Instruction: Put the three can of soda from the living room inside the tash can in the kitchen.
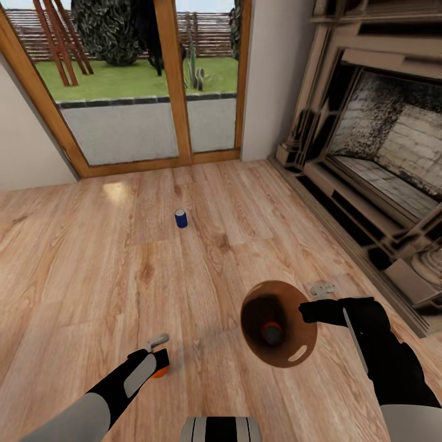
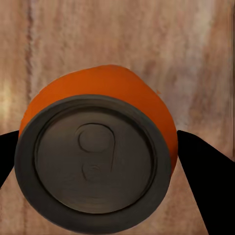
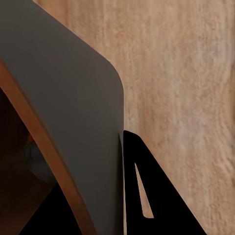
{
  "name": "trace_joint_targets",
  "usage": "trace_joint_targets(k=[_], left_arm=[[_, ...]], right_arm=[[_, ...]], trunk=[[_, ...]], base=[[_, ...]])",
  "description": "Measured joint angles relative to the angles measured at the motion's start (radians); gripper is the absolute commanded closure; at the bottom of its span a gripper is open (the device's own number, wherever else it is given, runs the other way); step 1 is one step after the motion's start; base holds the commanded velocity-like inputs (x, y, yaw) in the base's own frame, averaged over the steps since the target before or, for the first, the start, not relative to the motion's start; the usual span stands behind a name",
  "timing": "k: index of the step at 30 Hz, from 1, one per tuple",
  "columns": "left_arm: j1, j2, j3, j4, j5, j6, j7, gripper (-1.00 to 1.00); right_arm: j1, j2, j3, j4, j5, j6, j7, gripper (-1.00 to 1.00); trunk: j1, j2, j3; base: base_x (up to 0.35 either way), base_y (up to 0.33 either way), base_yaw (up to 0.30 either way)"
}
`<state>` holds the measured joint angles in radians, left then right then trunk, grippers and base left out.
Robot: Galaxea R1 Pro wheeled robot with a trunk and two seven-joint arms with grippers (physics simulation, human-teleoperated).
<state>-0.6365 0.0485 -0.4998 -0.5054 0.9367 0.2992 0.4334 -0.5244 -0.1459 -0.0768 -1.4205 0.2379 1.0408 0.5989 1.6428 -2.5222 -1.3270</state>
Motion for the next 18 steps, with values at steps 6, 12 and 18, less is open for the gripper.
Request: trace_joint_targets(k=[6, 12, 18], left_arm=[[0.015, 0.003, 0.001, -0.049, 0.0, 0.0, 0.008, 1.0], [0.133, 0.039, 0.008, -0.386, 0.001, 0.022, 0.128, 1.0], [0.296, 0.062, 0.006, -0.938, 0.001, 0.125, 0.265, 1.0]], right_arm=[[-0.003, 0.0, -0.003, 0.062, 0.011, -0.002, -0.002, 1.0], [-0.005, 0.0, -0.005, 0.077, -0.002, 0.001, -0.001, 1.0], [-0.007, 0.002, -0.003, 0.103, 0.001, 0.001, -0.003, 1.0]], trunk=[[-0.003, 0.001, 0.023], [-0.005, 0.003, 0.046], [-0.008, 0.004, 0.07]], base=[[0.0, 0.0, 0.0], [0.0, 0.0, 0.0], [0.0, 0.0, 0.0]])
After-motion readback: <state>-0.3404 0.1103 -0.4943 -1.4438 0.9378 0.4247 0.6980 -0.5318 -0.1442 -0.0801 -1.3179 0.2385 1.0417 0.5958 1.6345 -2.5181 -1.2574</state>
